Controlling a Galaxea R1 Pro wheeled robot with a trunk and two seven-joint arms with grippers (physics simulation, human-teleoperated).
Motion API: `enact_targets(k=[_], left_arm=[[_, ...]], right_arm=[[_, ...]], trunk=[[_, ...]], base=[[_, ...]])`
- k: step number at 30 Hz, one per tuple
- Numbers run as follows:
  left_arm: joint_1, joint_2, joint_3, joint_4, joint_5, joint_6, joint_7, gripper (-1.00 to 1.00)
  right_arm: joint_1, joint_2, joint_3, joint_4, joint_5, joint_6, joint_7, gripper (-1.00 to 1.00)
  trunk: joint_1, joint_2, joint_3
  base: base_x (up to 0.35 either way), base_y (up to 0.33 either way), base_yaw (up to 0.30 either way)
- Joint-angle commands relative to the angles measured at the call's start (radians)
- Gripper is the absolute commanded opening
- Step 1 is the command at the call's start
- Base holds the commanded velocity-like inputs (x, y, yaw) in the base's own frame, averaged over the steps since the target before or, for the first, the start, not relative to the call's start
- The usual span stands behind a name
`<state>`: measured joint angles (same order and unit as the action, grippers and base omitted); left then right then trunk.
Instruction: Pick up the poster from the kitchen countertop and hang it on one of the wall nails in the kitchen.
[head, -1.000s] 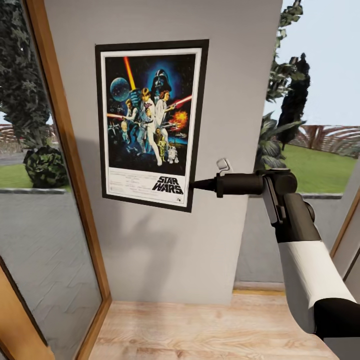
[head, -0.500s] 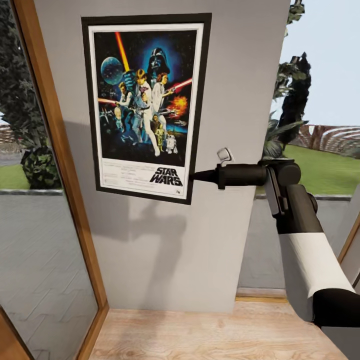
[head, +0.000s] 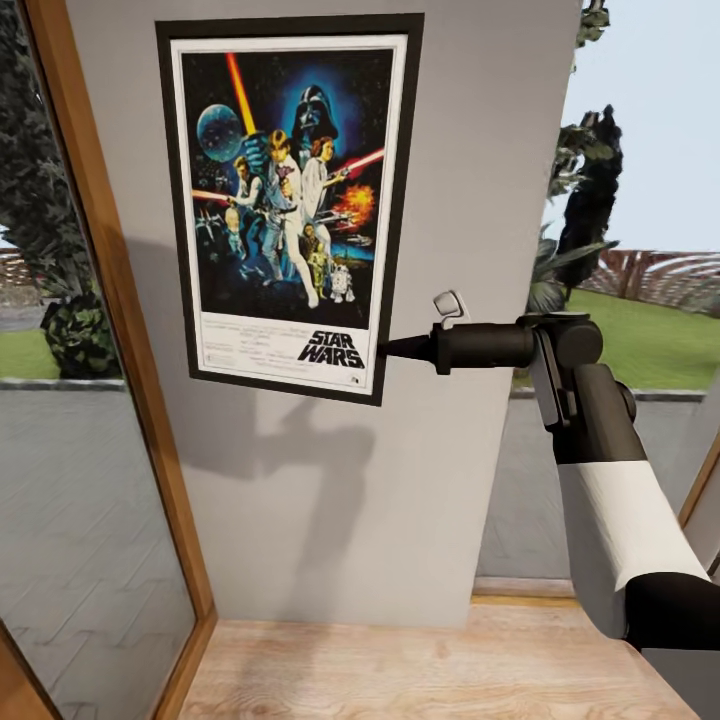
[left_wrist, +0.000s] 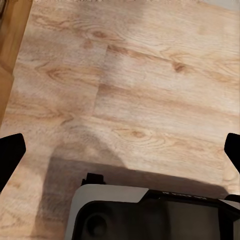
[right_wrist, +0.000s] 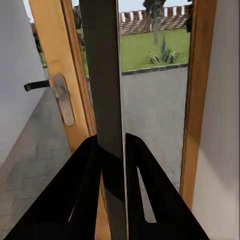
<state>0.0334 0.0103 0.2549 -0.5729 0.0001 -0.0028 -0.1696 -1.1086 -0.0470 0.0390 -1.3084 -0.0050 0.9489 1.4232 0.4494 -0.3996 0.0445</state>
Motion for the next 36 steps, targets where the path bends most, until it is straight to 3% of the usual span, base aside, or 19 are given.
enact_targets(k=[1,27,36], left_arm=[[0.000,0.000,0.004,-0.001,0.000,0.000,-0.007,1.00],[0.000,0.000,0.004,-0.001,0.000,0.000,-0.007,1.00],[0.000,0.000,0.004,-0.001,0.000,0.000,-0.007,1.00]], right_arm=[[0.000,-0.001,0.001,0.000,-0.001,0.013,0.003,-1.00],[0.000,-0.001,0.001,-0.001,-0.001,0.012,0.003,-1.00],[0.000,0.000,0.001,-0.001,-0.001,0.011,0.003,-1.00]], trunk=[[0.001,0.000,0.000],[0.001,0.000,0.000],[0.001,0.000,0.000]], base=[[0.183,0.000,0.000],[0.316,0.000,0.000],[0.075,0.000,0.000]])
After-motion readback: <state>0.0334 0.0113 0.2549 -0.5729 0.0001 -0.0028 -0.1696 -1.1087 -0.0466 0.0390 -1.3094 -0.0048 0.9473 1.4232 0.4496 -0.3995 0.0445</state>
